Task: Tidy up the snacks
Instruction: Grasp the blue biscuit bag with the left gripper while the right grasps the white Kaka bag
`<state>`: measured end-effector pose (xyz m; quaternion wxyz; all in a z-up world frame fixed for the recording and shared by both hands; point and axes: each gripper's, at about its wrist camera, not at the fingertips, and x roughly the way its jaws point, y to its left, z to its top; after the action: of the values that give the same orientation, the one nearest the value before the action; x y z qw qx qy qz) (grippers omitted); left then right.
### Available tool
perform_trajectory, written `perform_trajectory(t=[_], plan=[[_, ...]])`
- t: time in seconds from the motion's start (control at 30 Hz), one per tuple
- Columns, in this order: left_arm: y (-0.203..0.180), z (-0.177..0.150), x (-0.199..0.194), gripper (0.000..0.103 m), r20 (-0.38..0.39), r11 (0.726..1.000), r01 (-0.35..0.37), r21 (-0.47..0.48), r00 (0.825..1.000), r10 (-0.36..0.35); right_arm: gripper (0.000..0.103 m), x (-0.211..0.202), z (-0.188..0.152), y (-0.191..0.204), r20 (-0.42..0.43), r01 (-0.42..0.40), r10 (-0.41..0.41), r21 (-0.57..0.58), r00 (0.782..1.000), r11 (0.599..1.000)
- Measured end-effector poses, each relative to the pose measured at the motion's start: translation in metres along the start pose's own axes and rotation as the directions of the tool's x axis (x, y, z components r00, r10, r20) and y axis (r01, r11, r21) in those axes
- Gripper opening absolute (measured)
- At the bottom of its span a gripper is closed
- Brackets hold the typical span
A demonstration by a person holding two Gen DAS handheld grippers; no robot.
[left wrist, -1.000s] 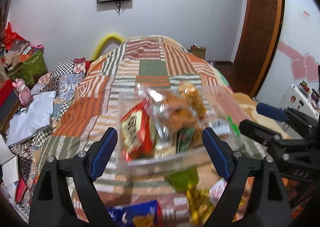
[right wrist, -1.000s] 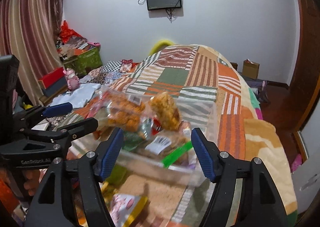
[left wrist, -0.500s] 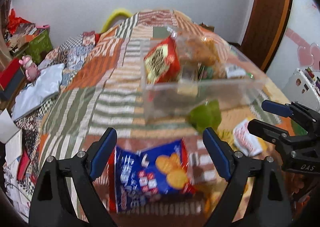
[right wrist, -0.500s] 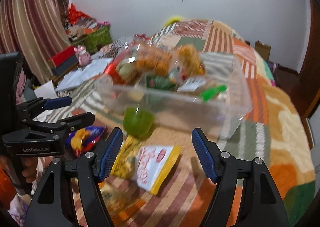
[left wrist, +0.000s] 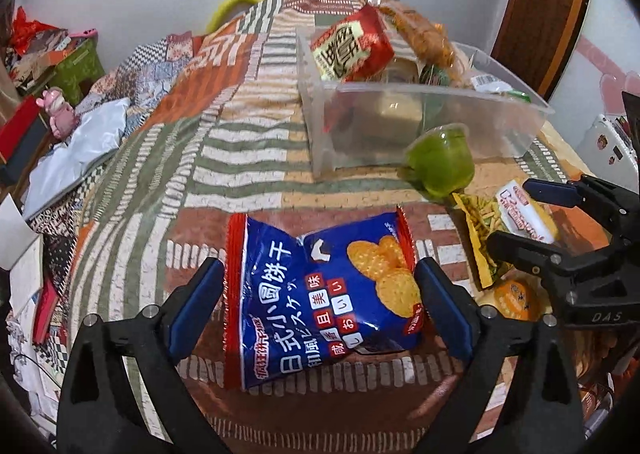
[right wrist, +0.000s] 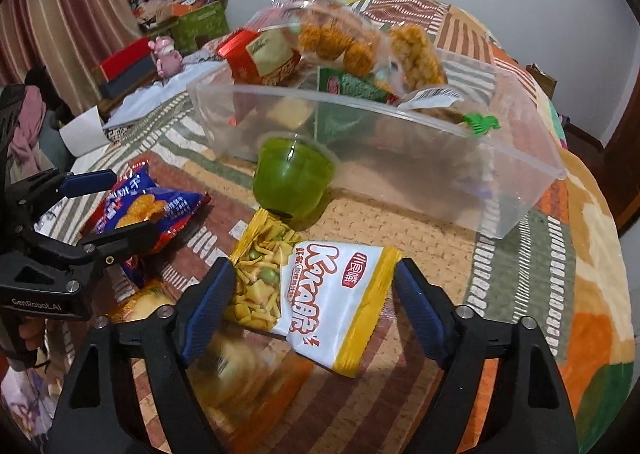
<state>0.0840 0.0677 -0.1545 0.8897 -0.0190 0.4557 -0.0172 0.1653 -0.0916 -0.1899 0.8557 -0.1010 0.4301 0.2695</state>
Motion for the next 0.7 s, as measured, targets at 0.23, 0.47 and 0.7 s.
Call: perform_trajectory(t=[0.23,0.47,0.7], plan=[[0.006,-0.002,0.017,0.098,-0.047,0.998,0.053,-0.042,0.997,-0.055,0.085,0.006,-0.001,-0.002,-0.03,-0.022,0.022,-0.003,0.999,1.0],[0.005,-0.003,0.022,0.093,-0.044,0.997,0.06,-0.038,0.997,-0.062,0.055,0.003,-0.002,0.004,-0.007,-0.018,0.018,-0.031,1.0,0.999],[0.002,-0.003,0.008,0.088,-0.008,0.998,0.051,-0.027,0.999,-0.052,0.037,-0.003,-0.002,0.002,0.019,-0.029,0.03,-0.023,0.999,0.999]])
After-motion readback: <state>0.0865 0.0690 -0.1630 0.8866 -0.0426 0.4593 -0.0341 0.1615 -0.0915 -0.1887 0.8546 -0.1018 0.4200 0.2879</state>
